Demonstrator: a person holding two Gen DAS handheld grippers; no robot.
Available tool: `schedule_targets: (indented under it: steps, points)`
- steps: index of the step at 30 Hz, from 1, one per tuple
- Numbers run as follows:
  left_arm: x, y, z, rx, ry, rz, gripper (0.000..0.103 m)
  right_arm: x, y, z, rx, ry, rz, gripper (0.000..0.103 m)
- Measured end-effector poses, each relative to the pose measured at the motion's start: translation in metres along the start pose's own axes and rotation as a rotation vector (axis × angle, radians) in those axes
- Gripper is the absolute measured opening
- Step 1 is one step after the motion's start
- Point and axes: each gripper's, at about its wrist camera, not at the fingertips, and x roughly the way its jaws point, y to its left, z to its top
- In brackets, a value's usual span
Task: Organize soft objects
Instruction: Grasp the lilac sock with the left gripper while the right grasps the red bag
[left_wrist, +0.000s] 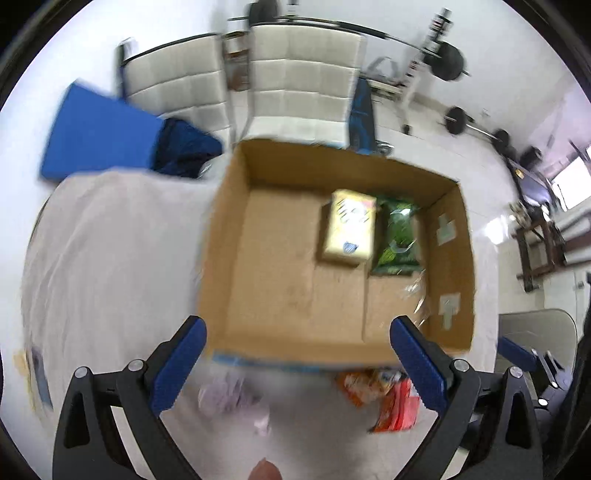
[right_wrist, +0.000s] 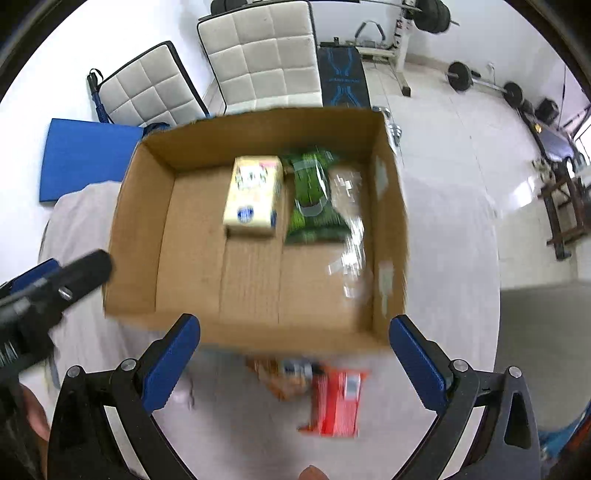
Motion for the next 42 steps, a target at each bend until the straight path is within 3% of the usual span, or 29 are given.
schedule_targets:
  steps: [4,11,16,21,22,24,27,32,35,39,42]
  points:
    - [0.012,0.029,-0.047,-0.113,0.071,0.027,0.102,0.012,-0.028,-0.043,0.069,0.07,0.012,0.103]
    - [0.092,0.075,-0.107,-0.324,0.292,-0.024,0.102,0.085,-0.061,-0.09,0.125,0.248,-0.017,0.101]
    - [0.137,0.092,-0.121,-0.397,0.349,-0.018,0.1,0.129,-0.078,-0.107,0.185,0.326,-0.005,0.09]
    - [0.167,0.095,-0.121,-0.418,0.392,-0.022,0.091,0.149,-0.088,-0.118,0.215,0.361,0.007,0.089]
    - [0.172,0.094,-0.12,-0.411,0.401,-0.02,0.087,0.151,-0.089,-0.119,0.219,0.367,0.012,0.088]
    - [0.183,0.088,-0.118,-0.384,0.419,-0.007,0.066,0.156,-0.09,-0.121,0.218,0.378,0.01,0.079]
    - [0.19,0.074,-0.118,-0.325,0.418,-0.028,0.051,0.165,-0.093,-0.123,0.222,0.409,0.009,0.063]
    - [0.181,0.037,-0.128,-0.177,0.387,0.025,0.047,0.164,-0.098,-0.128,0.211,0.418,0.004,0.058]
    - [0.177,0.006,-0.151,-0.074,0.398,0.042,0.047,0.162,-0.093,-0.141,0.165,0.453,-0.007,0.058]
    - [0.179,-0.029,-0.177,0.001,0.42,0.033,0.047,0.16,-0.096,-0.158,0.103,0.483,-0.033,0.058]
    - [0.179,-0.046,-0.183,0.047,0.39,0.074,0.047,0.161,-0.091,-0.157,0.073,0.454,-0.062,0.059]
